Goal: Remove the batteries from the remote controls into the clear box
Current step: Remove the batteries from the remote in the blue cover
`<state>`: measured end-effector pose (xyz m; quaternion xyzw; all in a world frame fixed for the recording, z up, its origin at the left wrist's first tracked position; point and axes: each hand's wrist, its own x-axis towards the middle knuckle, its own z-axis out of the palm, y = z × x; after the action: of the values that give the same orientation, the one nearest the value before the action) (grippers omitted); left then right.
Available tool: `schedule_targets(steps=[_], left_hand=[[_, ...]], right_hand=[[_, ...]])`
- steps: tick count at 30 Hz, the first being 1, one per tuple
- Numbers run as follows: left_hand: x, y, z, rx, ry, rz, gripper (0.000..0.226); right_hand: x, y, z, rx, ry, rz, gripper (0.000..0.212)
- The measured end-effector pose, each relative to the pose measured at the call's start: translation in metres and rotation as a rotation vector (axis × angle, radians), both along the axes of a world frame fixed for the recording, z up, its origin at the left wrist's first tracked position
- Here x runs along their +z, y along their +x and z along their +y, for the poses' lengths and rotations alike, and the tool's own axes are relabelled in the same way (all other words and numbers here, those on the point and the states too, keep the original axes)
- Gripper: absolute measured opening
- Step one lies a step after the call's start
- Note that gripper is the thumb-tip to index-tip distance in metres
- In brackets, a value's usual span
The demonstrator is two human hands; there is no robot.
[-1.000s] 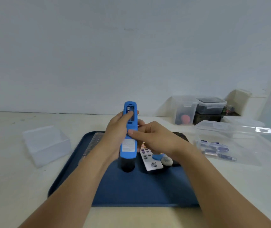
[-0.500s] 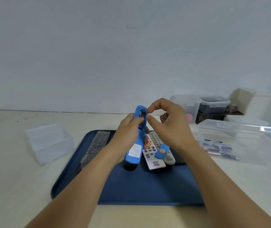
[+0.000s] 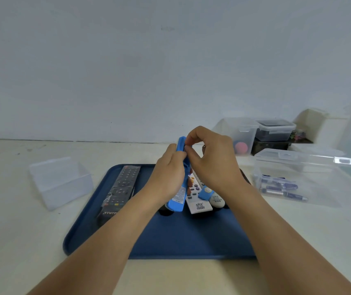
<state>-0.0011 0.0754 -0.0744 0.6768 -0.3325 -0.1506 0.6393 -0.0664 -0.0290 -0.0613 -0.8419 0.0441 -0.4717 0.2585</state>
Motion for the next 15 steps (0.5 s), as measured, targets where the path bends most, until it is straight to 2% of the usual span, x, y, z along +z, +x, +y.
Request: schedule_targets(steps=[4,11,15], left_hand=[[0.001,-0.002,-0.003,0.029,0.033,-0.056,0.020],[0.000,-0.010,-0.008,-0.061,-0.010,0.064,0.018],[-0.001,-0.009,-0.009,-0.052,-0.030,0.108,0.020]], right_hand=[[-0.002,0.005,0.002,0.005,0.051,-0.021,0.015],[-0.005,0.009,0.000,-0.021,0.118,0.022,0.018],[-0.007,0.012,-0.002,0.055,0.292,0.034,0.015]])
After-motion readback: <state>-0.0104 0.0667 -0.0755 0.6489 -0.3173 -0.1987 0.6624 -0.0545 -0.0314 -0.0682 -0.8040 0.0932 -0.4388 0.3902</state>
